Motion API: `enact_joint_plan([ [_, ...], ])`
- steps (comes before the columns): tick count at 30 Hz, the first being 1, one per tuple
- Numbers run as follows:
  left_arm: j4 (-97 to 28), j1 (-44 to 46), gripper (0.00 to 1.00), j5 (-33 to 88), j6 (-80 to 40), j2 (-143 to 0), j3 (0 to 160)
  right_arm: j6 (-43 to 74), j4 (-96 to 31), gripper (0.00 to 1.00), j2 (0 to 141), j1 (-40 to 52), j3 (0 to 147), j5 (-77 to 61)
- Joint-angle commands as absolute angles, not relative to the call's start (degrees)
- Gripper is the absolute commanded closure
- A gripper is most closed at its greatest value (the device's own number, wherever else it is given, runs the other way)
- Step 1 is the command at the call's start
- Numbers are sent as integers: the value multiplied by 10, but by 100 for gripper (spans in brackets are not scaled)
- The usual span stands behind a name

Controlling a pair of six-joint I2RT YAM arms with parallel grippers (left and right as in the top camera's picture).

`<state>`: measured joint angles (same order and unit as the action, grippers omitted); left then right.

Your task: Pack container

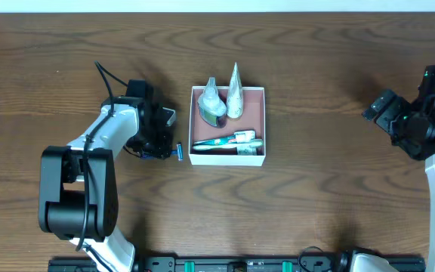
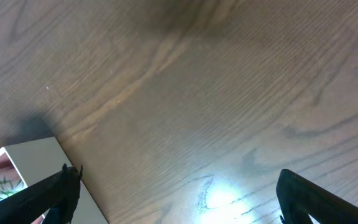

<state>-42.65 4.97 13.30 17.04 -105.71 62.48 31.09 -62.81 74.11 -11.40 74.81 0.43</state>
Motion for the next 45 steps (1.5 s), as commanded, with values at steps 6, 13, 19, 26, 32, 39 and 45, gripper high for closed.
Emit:
enact_joint_plan([
  [6,-400,16,46,70,-27,-1074,611,312,-628,1,741,-117,749,4],
  [13,-396,-15,35,88,-95,-1074,611,312,-628,1,741,-117,749,4],
  [19,-400,-10,34,88,-76,-1074,611,312,-628,1,741,-117,749,4],
  [26,-413,-4,55,116,-131,-1074,606,312,-628,1,741,-117,749,4],
  [32,-439,1,54,126,-156,-1074,592,312,-628,1,741,-117,749,4],
  [39,-366,1,27,126,-128,-1074,591,312,-628,1,741,-117,749,4],
  [45,-438,1,25,126,-128,-1074,591,312,-628,1,741,-117,749,4],
])
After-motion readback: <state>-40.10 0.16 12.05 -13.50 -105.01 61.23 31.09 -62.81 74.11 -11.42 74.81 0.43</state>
